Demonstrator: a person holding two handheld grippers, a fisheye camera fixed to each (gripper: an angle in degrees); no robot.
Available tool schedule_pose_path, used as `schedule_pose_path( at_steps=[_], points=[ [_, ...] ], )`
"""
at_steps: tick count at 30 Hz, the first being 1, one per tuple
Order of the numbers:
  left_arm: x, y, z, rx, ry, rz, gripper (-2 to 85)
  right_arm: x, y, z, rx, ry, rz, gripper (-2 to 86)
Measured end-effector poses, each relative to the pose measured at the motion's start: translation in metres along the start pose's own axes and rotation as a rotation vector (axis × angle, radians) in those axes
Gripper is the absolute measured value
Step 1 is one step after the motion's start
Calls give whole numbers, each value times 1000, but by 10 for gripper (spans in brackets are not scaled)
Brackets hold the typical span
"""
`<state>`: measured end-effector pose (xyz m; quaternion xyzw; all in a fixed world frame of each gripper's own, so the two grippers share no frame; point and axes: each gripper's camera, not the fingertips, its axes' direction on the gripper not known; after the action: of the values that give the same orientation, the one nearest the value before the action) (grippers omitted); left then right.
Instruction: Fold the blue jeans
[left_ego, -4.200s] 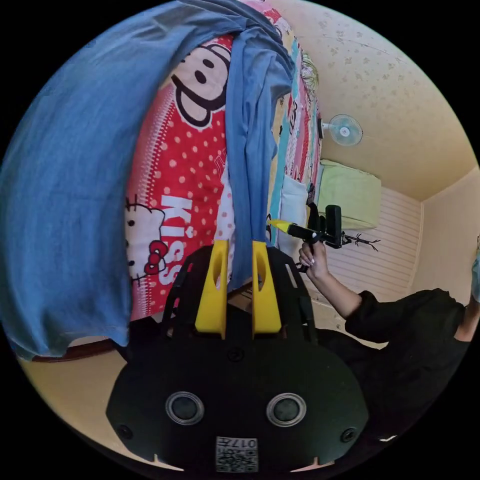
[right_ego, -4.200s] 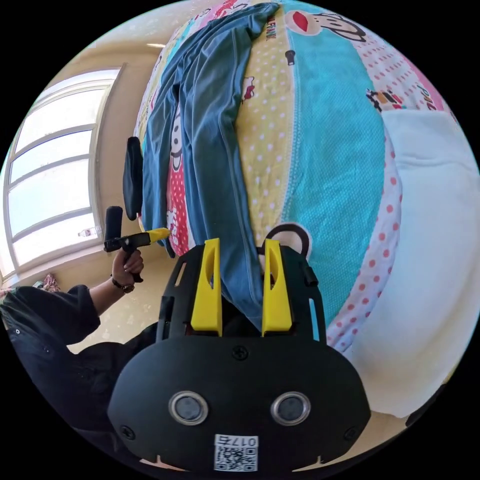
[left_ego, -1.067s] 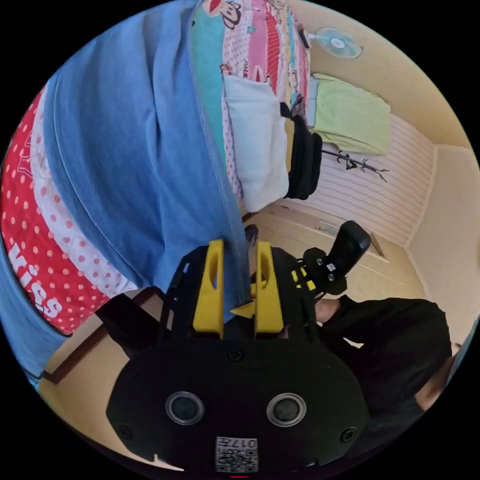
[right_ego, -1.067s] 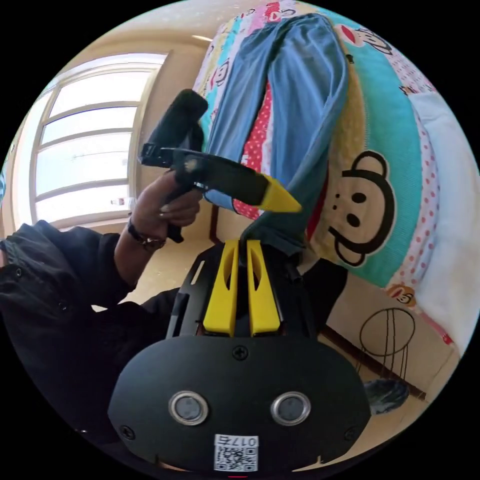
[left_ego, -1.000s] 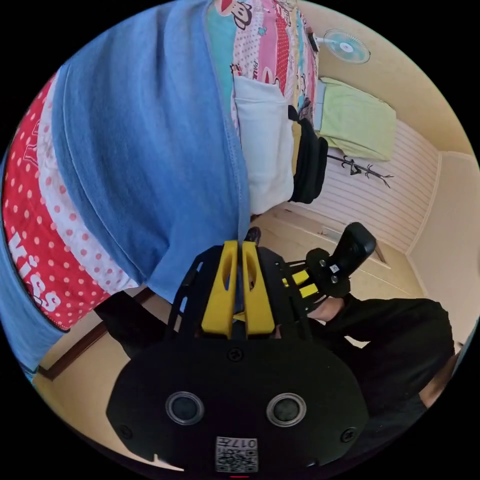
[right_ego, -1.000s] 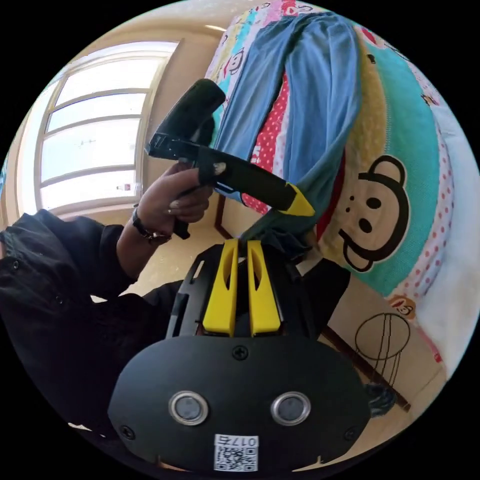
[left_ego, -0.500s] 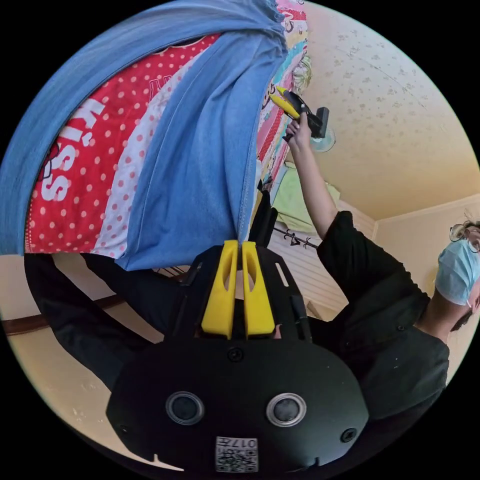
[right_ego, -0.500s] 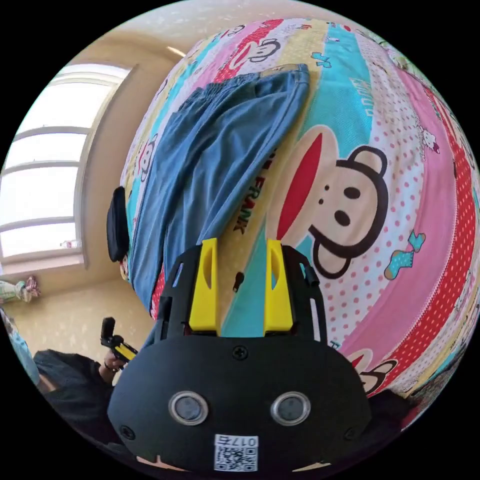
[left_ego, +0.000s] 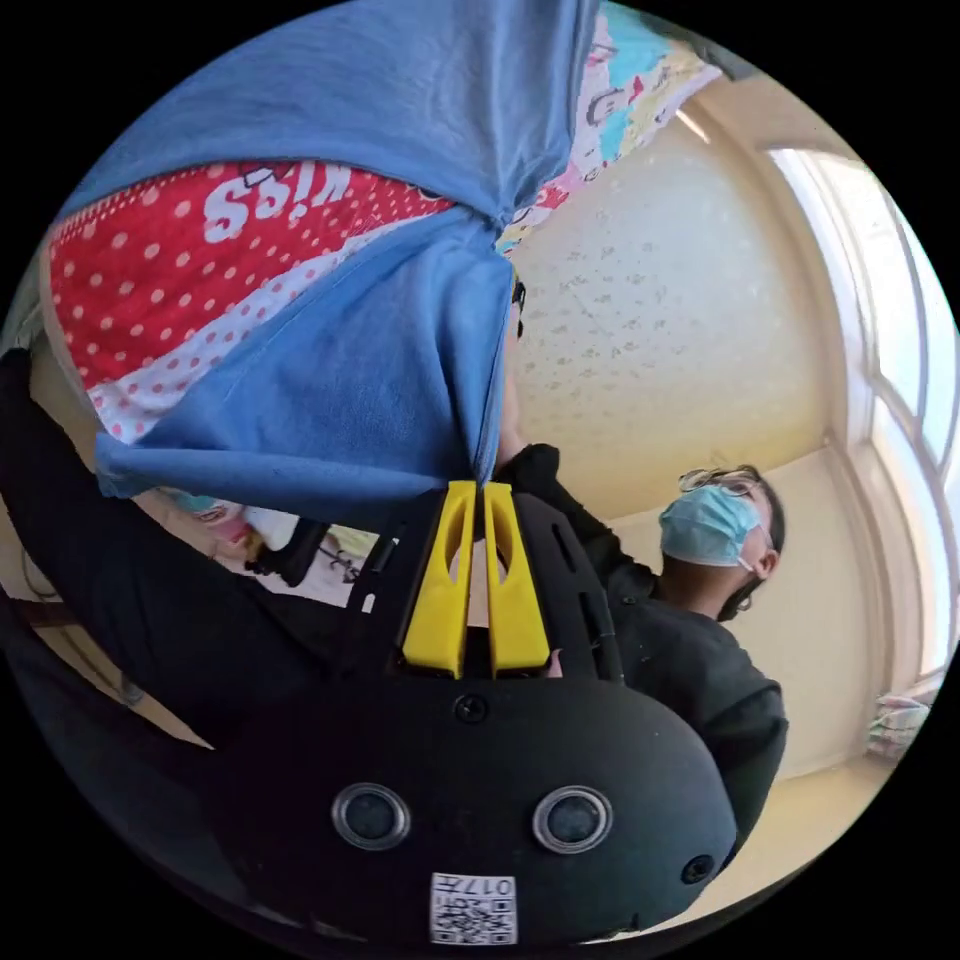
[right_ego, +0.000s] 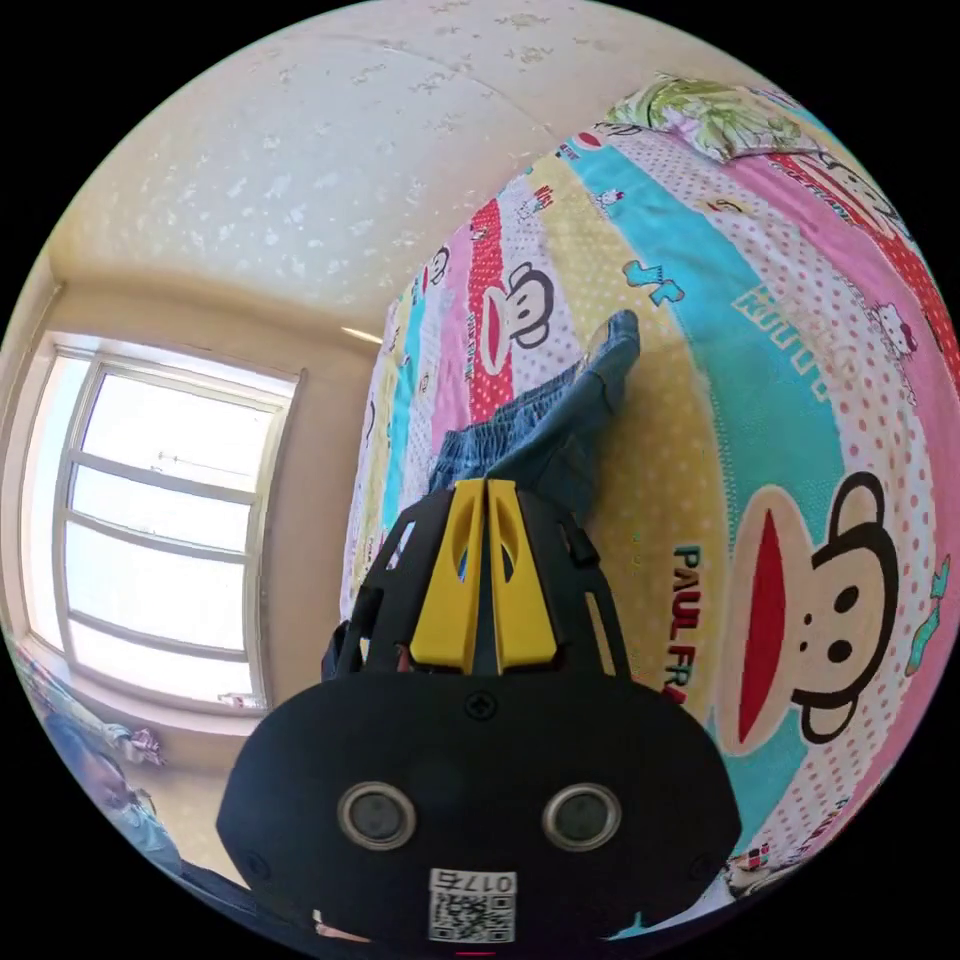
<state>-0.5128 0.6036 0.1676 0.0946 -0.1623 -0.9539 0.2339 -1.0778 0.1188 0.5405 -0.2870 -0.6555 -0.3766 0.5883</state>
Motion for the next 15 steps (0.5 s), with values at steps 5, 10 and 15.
schedule_pose_path(
  at_steps=[5,10,15],
  points=[
    [44,-20,-40,53,120,60,-8,-96,-7,109,-107,37,-158,5],
    [109,-70,-123,109,-123,120,-8,-98,31,194,-144,-114,-79,7],
    [163,-110,-155,34,-535,151,-8,-89,90,220,-283,-131,-203,17]
  ],
)
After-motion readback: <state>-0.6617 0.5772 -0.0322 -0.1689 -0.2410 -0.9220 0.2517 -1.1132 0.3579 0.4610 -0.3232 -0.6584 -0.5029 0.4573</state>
